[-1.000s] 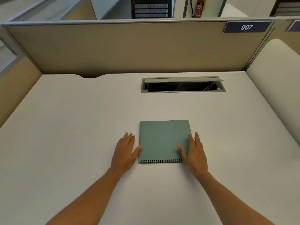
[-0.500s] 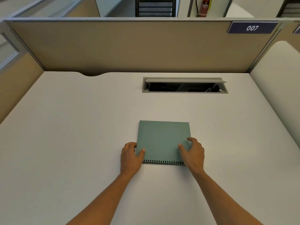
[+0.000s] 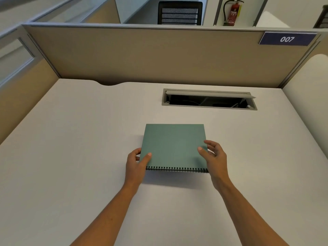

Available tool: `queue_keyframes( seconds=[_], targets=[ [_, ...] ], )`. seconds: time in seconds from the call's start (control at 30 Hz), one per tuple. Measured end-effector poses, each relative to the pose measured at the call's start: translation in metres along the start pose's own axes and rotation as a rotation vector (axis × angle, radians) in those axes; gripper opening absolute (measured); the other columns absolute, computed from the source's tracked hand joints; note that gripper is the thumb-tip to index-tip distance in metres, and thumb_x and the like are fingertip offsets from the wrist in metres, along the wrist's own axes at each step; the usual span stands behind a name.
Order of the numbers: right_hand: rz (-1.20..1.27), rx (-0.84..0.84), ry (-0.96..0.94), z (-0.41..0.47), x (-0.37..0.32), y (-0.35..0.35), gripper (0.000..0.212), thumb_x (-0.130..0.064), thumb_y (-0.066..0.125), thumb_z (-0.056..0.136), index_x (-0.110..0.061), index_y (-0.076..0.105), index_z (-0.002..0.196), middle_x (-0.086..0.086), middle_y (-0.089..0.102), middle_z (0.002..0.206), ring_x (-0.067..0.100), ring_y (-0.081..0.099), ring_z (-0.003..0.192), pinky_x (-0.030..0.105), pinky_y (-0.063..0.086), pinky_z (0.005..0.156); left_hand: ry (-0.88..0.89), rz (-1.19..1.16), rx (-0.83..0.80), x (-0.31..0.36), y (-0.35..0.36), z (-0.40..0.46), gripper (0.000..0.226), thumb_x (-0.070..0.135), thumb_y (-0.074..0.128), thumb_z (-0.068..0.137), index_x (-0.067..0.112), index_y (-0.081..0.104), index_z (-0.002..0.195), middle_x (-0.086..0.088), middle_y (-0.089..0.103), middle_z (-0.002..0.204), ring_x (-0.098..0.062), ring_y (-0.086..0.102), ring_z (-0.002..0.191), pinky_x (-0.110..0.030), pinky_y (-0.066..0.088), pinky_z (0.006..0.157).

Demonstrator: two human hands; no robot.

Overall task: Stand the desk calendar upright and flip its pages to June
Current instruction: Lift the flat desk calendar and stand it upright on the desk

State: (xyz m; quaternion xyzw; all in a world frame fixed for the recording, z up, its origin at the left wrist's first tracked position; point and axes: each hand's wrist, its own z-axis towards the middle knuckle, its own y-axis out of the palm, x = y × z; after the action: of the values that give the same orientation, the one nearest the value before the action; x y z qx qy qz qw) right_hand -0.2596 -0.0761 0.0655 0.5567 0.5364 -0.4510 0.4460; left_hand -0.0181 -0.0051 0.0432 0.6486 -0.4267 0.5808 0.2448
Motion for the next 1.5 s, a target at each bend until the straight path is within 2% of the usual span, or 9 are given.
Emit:
queue_keyframes(
  seconds=[0.27,0.47,0.63,0.77,0.93,1.07,1.23,1.43,1.5],
  targets=[
    [0.060,-0.191,-0.161,0.024,-0.052,0.026,0.041,-0.028,0.075,0.079,-0.027,0.063,0.118,-0.004,0.068,0.121,0.014,0.070,0.104,0.022,0.057,0.074,0.122,-0.204,-0.023,0.041,-0.019,0.024,0.042,0.031,0.066,0.083,0.022,0.057,0.123,-0.001,0.070,0.107,-0.018,0.066,0.100,-0.027,0.052,0.079],
    [0.139,-0.285,-0.158,0.045,-0.074,0.059,0.049,-0.023,0.074,0.077,-0.019,0.060,0.123,-0.002,0.067,0.122,0.009,0.071,0.101,0.020,0.055,0.075,0.218,-0.255,-0.063,0.071,-0.035,0.047,0.055,0.024,0.067,0.084,0.029,0.045,0.134,0.013,0.061,0.119,-0.007,0.063,0.106,-0.016,0.053,0.073],
    [0.182,-0.354,-0.045,0.074,-0.091,0.090,0.059,-0.036,0.077,0.074,-0.025,0.055,0.127,0.004,0.063,0.132,0.020,0.071,0.107,0.038,0.058,0.079,0.249,-0.171,-0.107,0.090,-0.058,0.081,0.076,0.026,0.073,0.081,0.031,0.031,0.144,0.008,0.061,0.118,-0.008,0.064,0.104,-0.018,0.054,0.072],
    [0.096,-0.373,-0.039,0.106,-0.103,0.113,0.066,-0.034,0.080,0.072,-0.022,0.052,0.130,0.011,0.054,0.142,0.028,0.059,0.124,0.053,0.046,0.107,0.208,-0.183,-0.172,0.102,-0.075,0.115,0.088,0.031,0.077,0.071,0.030,0.029,0.145,0.001,0.066,0.117,-0.017,0.067,0.103,-0.024,0.056,0.075],
    [-0.077,-0.488,-0.057,0.143,-0.117,0.134,0.081,-0.042,0.085,0.064,-0.024,0.047,0.133,0.007,0.056,0.136,0.026,0.060,0.121,0.046,0.051,0.103,0.202,-0.189,-0.254,0.117,-0.092,0.156,0.090,0.031,0.081,0.066,0.034,0.033,0.142,-0.001,0.065,0.121,-0.020,0.065,0.108,-0.030,0.057,0.081],
    [-0.186,-0.593,-0.091,0.176,-0.128,0.141,0.072,-0.037,0.087,0.065,-0.031,0.051,0.127,0.001,0.062,0.124,0.017,0.069,0.106,0.030,0.058,0.084,0.215,-0.133,-0.150,0.127,-0.098,0.188,0.072,0.030,0.082,0.067,0.039,0.048,0.130,-0.003,0.066,0.114,-0.022,0.067,0.101,-0.035,0.059,0.079],
    [-0.333,-0.534,-0.206,0.207,-0.123,0.159,0.052,-0.024,0.084,0.074,-0.030,0.057,0.118,0.005,0.068,0.106,0.007,0.072,0.084,0.026,0.058,0.069,0.237,-0.136,0.058,0.133,-0.085,0.225,0.038,0.031,0.076,0.078,0.030,0.059,0.113,-0.001,0.070,0.105,-0.017,0.068,0.095,-0.031,0.059,0.075],
    [-0.429,-0.350,-0.351,0.237,-0.115,0.191,0.027,-0.010,0.077,0.083,-0.013,0.066,0.107,0.011,0.074,0.102,0.027,0.072,0.091,0.044,0.061,0.082,0.296,0.064,0.202,0.129,-0.077,0.264,0.033,0.041,0.071,0.081,0.025,0.060,0.108,0.005,0.067,0.104,-0.011,0.063,0.096,-0.020,0.053,0.073],
    [-0.445,-0.325,-0.368,0.247,-0.116,0.200,0.024,-0.010,0.075,0.084,-0.016,0.067,0.105,0.009,0.074,0.099,0.028,0.072,0.085,0.046,0.062,0.076,0.329,0.143,0.211,0.126,-0.076,0.277,0.037,0.042,0.069,0.083,0.021,0.059,0.112,0.001,0.066,0.107,-0.012,0.063,0.095,-0.019,0.052,0.072]
  ],
)
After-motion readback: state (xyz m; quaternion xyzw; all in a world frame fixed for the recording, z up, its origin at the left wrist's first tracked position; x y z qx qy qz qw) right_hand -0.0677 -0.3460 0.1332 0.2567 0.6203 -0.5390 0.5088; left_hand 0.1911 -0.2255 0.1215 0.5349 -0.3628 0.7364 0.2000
